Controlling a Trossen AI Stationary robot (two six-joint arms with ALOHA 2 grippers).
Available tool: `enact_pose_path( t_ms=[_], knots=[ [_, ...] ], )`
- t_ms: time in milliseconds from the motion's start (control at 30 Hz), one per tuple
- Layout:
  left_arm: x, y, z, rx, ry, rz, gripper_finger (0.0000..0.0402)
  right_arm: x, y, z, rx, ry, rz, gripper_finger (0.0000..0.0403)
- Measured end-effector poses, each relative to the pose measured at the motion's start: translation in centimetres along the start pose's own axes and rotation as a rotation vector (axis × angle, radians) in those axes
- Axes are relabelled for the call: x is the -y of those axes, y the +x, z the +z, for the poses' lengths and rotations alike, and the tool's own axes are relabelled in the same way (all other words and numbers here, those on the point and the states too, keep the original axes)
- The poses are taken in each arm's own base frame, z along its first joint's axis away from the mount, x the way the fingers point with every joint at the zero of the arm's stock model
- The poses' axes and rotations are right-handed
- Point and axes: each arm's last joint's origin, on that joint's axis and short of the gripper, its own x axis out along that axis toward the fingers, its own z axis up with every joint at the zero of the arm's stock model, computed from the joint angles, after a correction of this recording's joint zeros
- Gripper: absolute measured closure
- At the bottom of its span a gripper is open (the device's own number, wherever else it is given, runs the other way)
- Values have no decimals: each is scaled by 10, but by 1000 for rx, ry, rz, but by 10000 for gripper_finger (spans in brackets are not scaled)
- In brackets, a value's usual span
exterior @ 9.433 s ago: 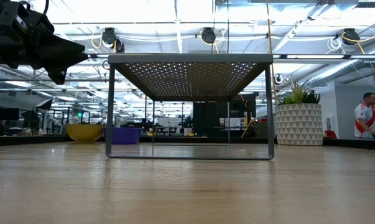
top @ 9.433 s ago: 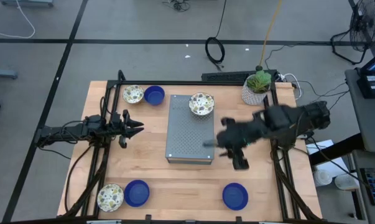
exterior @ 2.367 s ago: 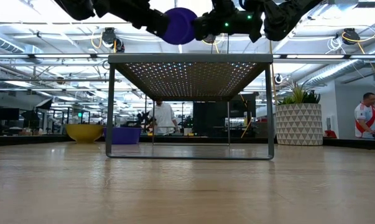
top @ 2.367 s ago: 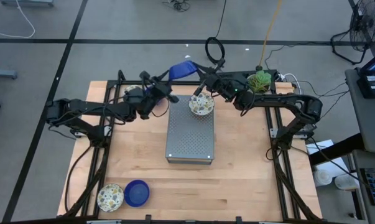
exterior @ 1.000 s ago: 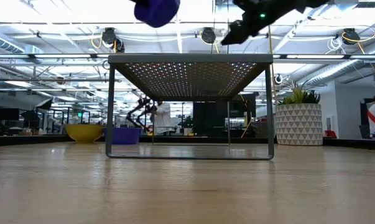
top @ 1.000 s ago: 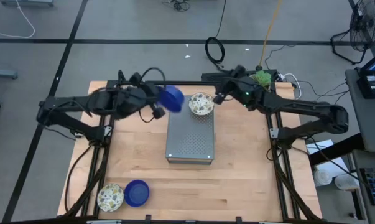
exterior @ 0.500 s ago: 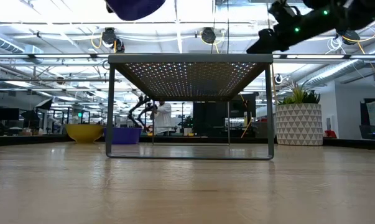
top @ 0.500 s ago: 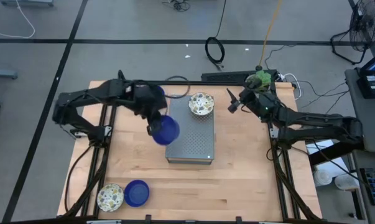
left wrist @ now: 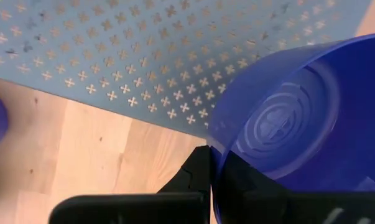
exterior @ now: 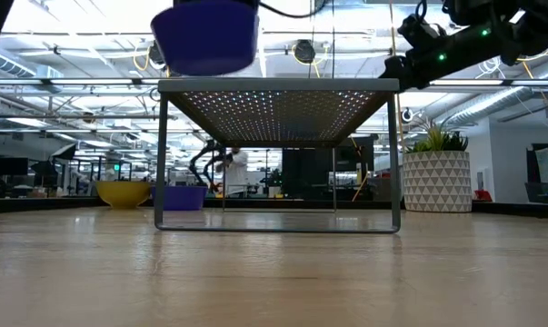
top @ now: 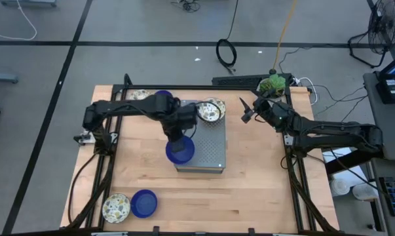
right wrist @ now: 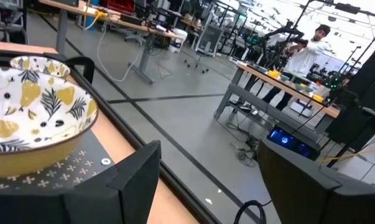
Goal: Pick & Place Mini bowls
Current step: Put the bottom right blue bowl on the shelf
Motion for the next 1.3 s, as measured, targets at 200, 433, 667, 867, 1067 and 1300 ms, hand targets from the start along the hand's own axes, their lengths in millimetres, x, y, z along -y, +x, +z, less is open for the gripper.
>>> enact_pose_path(
  t_ms=[200,433,667,867,1067,1300],
  knots=[
    [1,18,9,-50,-10,4,399,0,0,-1,-7,-3,3,149],
    [2,27,14,-80,-3,-8,399,0,0,-1,-8,-3,6,149],
    [2,27,14,-79,-4,-7,392,0,0,-1,-8,-3,6,149],
    [2,27,14,-79,-5,-8,393,0,0,-1,-8,0,6,149],
    [2,27,14,-77,-5,-5,377,0,0,-1,-8,0,6,149],
    [2,27,17,-46,13,-13,327,0,0,-1,-8,0,6,149]
  ],
)
